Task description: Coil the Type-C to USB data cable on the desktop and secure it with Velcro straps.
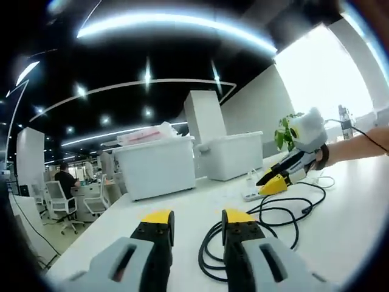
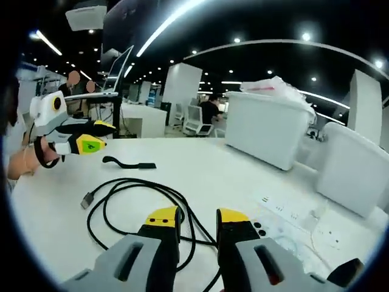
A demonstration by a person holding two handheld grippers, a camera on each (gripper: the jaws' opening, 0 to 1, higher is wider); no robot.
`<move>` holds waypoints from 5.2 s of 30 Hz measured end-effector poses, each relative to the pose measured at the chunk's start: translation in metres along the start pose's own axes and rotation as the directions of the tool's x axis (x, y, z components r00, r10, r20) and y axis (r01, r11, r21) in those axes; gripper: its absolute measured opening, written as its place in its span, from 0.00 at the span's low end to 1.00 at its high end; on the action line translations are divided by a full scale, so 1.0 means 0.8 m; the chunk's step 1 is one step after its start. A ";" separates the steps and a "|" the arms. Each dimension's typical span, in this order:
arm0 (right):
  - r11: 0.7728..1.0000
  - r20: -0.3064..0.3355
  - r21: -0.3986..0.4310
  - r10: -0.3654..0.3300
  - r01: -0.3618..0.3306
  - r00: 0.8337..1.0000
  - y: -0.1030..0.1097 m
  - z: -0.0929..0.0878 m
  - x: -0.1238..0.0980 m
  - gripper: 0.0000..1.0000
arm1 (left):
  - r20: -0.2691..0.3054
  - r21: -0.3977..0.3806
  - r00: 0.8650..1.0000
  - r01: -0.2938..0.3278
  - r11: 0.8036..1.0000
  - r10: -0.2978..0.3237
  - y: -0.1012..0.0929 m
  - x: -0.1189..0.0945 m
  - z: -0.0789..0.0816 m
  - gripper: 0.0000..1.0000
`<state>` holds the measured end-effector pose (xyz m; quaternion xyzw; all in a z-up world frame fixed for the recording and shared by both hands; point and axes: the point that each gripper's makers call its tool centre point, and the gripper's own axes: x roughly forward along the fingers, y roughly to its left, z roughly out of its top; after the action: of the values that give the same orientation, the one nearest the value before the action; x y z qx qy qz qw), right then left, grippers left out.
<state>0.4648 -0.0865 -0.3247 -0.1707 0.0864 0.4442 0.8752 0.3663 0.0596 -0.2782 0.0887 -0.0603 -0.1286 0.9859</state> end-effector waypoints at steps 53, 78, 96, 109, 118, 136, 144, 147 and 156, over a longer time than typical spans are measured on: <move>0.946 -0.132 -0.321 -0.007 -0.036 0.991 0.016 -0.024 0.032 0.02 | -0.026 0.013 0.999 0.025 1.000 -0.024 -0.013 0.001 -0.007 0.33; 0.922 0.102 -0.367 -0.093 0.125 0.990 0.011 0.044 -0.030 0.01 | 0.003 -0.028 0.998 0.063 0.998 -0.063 -0.020 -0.003 0.002 0.33; 0.878 0.404 -0.406 -0.076 0.253 0.912 0.067 0.122 -0.216 0.01 | 0.229 0.143 0.911 0.317 0.938 -0.343 -0.163 0.007 0.119 0.32; 0.964 0.542 -0.158 -0.097 0.214 0.835 0.074 0.100 -0.238 0.07 | 0.317 0.143 0.888 0.302 0.942 -0.333 -0.178 -0.029 0.136 0.04; 0.999 0.529 0.008 -0.037 0.039 0.848 0.082 0.092 -0.238 0.13 | 0.364 0.017 0.909 0.212 0.977 -0.204 -0.130 -0.038 0.143 0.04; 0.946 0.561 -0.074 -0.223 0.316 0.797 0.056 0.103 -0.257 0.02 | 0.412 -0.304 0.840 0.492 0.816 -0.354 -0.156 -0.042 0.146 0.04; 0.969 0.558 0.044 -0.226 0.244 0.799 0.056 0.102 -0.250 0.02 | 0.433 -0.398 0.833 0.520 0.756 -0.344 -0.153 -0.036 0.143 0.04; 0.980 0.526 0.152 -0.189 0.127 0.829 0.062 0.086 -0.234 0.02 | 0.423 -0.421 0.847 0.499 0.758 -0.323 -0.143 -0.032 0.137 0.04; 0.981 0.472 0.172 -0.164 0.091 0.867 0.066 0.064 -0.217 0.02 | 0.373 -0.396 0.878 0.443 0.805 -0.300 -0.142 -0.024 0.120 0.04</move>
<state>0.3198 -0.1687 -0.2362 0.0039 -0.1145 0.4064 0.9065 0.3063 -0.0583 -0.2076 -0.1624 -0.1536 -0.3433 0.9122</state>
